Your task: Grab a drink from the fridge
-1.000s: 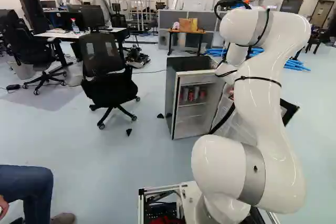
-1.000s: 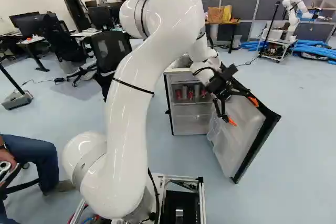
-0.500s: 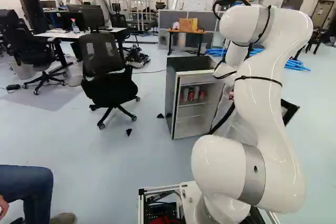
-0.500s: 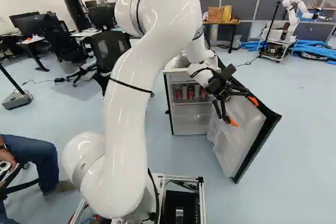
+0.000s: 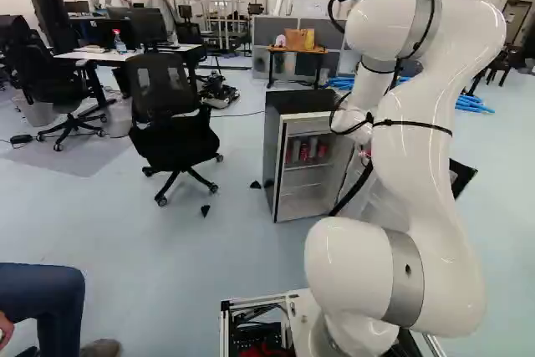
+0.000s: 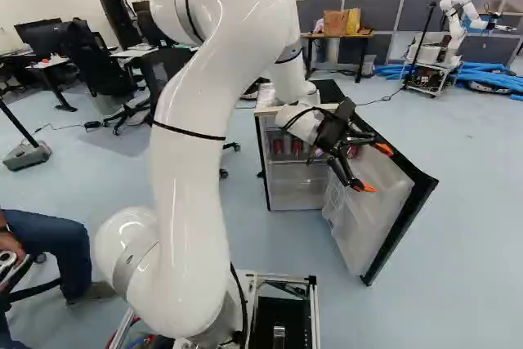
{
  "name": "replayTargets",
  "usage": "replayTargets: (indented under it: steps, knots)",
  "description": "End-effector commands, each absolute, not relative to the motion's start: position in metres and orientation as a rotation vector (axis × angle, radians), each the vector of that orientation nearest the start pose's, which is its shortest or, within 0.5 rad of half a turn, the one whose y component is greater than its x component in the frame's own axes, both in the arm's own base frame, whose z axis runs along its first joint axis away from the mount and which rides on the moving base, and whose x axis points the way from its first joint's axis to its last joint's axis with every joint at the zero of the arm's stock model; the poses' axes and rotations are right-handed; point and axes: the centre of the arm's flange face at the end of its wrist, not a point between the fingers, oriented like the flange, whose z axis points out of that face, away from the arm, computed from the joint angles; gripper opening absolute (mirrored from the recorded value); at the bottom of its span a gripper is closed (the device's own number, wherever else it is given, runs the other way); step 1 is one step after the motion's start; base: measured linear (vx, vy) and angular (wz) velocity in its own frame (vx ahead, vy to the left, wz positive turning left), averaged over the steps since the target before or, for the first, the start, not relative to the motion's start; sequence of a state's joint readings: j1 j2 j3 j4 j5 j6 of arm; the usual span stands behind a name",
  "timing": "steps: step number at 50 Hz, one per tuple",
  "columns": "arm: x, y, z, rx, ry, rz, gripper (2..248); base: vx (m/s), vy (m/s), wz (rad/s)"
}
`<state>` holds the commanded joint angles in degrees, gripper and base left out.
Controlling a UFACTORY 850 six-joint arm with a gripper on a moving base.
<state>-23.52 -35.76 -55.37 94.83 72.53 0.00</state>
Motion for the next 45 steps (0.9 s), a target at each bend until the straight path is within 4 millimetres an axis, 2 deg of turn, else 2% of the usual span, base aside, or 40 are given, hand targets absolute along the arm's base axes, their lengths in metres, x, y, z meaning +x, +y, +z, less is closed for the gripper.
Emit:
replayTargets:
  steps: [28,45]
  knots:
    - [0.411,-0.239,0.305,1.205,-1.668,1.184,247,0.0,0.0,0.0]
    - [0.393,-0.224,0.308,1.404,-1.553,1.254,247,0.0,0.0,0.0]
